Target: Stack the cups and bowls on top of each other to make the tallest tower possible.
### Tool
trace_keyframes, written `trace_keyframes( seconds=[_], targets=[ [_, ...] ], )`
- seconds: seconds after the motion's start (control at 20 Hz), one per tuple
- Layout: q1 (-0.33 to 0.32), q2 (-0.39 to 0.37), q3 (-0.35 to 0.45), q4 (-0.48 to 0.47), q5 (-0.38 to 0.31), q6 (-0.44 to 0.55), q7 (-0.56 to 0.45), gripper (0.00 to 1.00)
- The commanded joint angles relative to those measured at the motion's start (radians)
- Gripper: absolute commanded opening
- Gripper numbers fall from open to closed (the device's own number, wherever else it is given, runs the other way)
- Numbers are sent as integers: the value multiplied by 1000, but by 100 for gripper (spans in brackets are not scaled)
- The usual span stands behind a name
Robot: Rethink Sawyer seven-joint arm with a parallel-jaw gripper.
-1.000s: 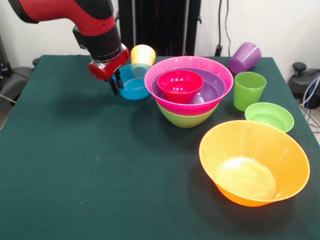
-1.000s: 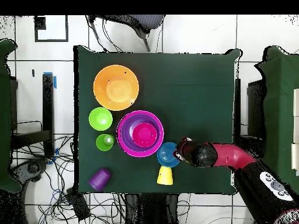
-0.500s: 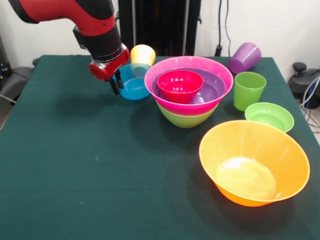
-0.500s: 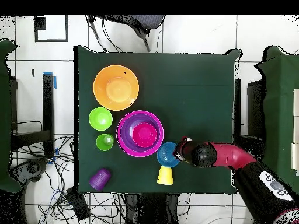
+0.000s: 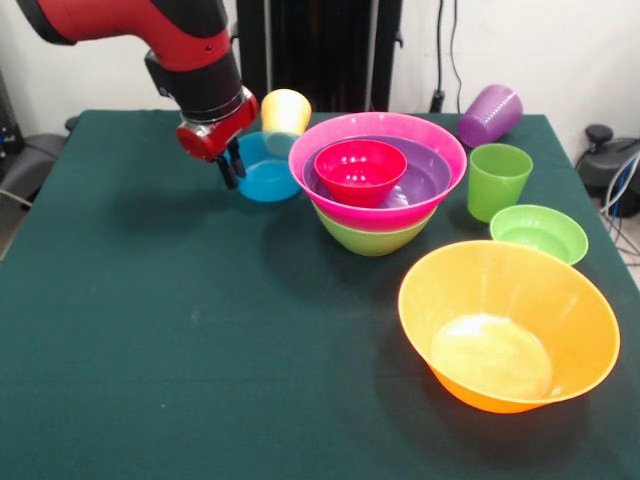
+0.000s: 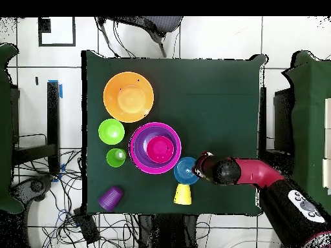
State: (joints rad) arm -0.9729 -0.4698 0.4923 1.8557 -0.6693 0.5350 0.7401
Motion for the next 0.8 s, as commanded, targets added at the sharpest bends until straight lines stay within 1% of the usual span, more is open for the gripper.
trace_keyframes(
  seconds=[0.05,0.15,0.25,0.35,0.45,0.6,0.7,0.8],
  targets=[
    [-16,-126,68,-10,37,47,27,0],
    [-59,-166,119,13,82,95,-17,0],
    [-85,-206,158,23,130,152,-44,0],
    [-94,-235,184,21,174,205,-55,0],
    [-99,-255,202,19,202,240,-58,0],
    [-100,-266,213,15,220,261,-55,0],
    [-103,-266,218,18,227,259,-47,0],
    [-113,-262,234,25,249,254,-31,0]
  ],
)
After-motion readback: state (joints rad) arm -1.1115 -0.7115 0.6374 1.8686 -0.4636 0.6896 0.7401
